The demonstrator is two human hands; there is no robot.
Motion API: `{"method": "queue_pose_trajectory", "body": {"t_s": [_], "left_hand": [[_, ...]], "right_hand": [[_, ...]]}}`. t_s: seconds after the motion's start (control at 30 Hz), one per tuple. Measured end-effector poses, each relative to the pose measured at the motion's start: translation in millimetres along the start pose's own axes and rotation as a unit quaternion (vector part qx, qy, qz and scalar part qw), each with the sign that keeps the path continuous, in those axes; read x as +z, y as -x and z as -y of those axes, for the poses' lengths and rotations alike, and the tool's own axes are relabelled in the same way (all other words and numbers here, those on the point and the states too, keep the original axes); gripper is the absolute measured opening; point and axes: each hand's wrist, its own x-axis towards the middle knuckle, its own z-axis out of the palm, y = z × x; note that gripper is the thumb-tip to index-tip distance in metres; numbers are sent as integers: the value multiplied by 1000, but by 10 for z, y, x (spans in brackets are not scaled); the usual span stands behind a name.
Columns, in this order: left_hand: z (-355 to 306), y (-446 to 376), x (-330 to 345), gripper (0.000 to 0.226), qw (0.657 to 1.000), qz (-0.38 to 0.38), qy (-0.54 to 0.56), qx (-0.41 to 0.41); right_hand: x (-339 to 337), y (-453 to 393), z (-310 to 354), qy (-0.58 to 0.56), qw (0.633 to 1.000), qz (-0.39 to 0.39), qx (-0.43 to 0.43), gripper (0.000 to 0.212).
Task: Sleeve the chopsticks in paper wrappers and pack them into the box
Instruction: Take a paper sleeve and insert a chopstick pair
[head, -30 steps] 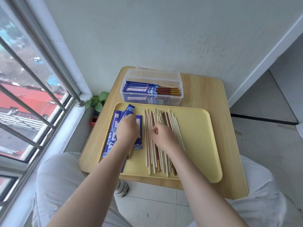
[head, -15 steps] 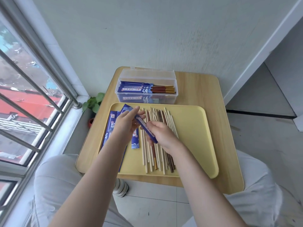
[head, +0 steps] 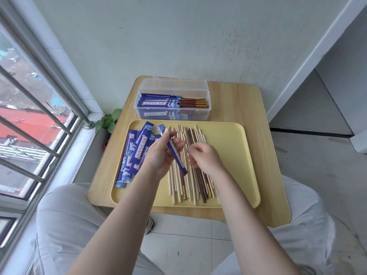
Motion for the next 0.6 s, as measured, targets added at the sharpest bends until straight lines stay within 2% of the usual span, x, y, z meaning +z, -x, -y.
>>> {"method": "queue_pose_trajectory", "body": {"t_s": [0.07,0.1,0.2,0.33,0.47,0.6], "left_hand": [[-7,14,-38,28,998,-5,-59,-9],[9,24,-53,30,995,-14,-100,-13],[107,21,-92,40,976,-84,-197,-35],[218,-4,-150,40,962,-133,-234,-54],[243,12,-135,37,954,-141,-262,-41],[268,31,-144,40,952,-151,-266,-25]], "right_hand": [[-142,-34,-53,162,984,-74,6,15],[-192,-40,-74,233,968,-86,18,15],[-202,-23,-68,359,930,-63,52,13],[-95,6,-28,387,918,-71,54,4],[-68,58,-1,387,919,-60,50,17],[-34,91,-5,390,917,-66,46,22]]}}
